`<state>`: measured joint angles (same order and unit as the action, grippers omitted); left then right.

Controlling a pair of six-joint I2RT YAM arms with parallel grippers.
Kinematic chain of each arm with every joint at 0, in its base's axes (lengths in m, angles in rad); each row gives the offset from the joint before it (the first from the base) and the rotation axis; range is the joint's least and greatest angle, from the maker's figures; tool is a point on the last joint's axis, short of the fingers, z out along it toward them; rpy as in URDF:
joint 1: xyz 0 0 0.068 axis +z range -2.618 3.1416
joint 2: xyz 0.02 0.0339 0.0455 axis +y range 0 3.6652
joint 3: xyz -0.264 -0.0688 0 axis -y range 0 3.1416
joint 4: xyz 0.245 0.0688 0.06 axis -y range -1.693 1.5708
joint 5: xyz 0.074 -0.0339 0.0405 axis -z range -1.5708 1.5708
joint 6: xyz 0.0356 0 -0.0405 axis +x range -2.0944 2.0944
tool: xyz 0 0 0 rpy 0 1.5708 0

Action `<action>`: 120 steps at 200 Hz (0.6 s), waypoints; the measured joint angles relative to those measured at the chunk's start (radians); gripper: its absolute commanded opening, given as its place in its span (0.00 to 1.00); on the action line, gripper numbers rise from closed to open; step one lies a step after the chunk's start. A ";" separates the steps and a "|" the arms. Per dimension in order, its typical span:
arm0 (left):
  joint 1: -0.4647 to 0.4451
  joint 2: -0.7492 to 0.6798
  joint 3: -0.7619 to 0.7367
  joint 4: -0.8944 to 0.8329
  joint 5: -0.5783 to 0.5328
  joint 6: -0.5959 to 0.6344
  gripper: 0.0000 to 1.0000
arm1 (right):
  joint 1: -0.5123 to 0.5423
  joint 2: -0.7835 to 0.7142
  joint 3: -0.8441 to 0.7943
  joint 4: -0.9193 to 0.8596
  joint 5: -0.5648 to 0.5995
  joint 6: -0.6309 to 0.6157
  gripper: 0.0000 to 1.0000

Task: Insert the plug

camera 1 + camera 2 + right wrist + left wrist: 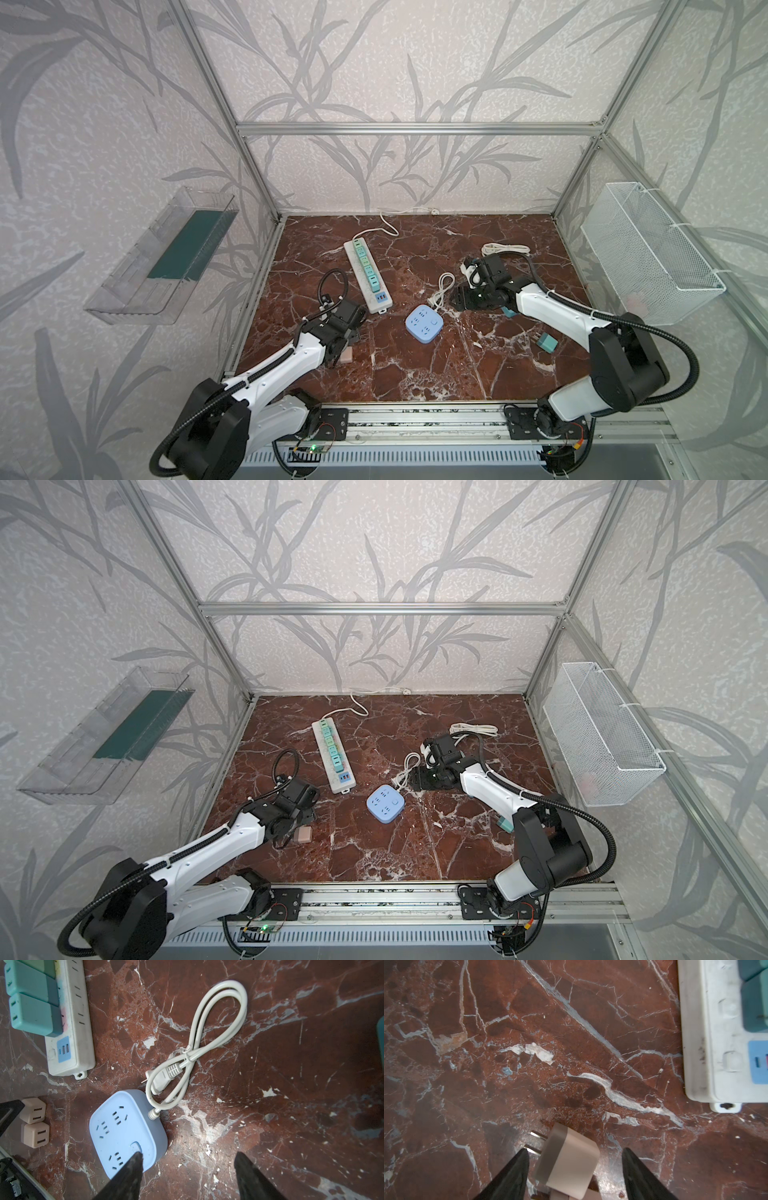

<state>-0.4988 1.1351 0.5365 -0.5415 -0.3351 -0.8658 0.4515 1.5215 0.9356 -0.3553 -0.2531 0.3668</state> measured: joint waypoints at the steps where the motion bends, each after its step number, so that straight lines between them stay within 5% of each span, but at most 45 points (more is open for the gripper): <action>1: 0.001 0.003 0.000 0.001 0.000 0.001 0.70 | 0.000 0.000 0.000 0.000 0.000 0.000 0.70; 120: 0.007 0.130 0.027 0.037 0.144 0.060 0.62 | 0.001 -0.027 -0.005 0.022 0.009 -0.001 0.71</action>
<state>-0.4919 1.2648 0.5632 -0.5041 -0.1909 -0.8059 0.4526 1.4948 0.9310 -0.3332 -0.2440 0.3660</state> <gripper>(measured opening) 0.624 0.708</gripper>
